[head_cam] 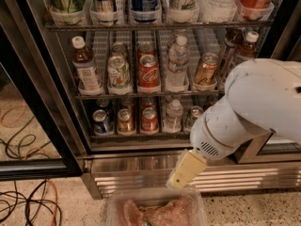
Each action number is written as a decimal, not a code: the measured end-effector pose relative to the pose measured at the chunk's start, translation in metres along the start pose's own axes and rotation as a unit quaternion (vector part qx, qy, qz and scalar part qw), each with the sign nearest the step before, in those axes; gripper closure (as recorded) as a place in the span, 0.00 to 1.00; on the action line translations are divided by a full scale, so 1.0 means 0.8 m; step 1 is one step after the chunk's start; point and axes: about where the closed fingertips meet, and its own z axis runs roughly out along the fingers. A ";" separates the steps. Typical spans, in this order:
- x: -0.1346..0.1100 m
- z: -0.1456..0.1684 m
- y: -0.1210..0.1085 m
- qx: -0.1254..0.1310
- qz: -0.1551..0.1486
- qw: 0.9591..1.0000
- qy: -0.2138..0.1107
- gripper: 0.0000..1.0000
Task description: Pick pepsi can from bottom shelf of fridge
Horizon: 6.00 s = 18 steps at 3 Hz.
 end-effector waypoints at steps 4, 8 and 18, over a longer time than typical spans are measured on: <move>0.044 0.152 0.045 0.000 0.128 0.991 0.035 0.00; 0.021 0.254 0.079 0.005 0.164 0.986 0.011 0.00; -0.147 0.356 -0.016 -0.017 0.292 0.945 -0.149 0.07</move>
Offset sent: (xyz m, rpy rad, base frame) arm -0.0317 0.0346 -0.1233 -0.0167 0.0836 -0.1324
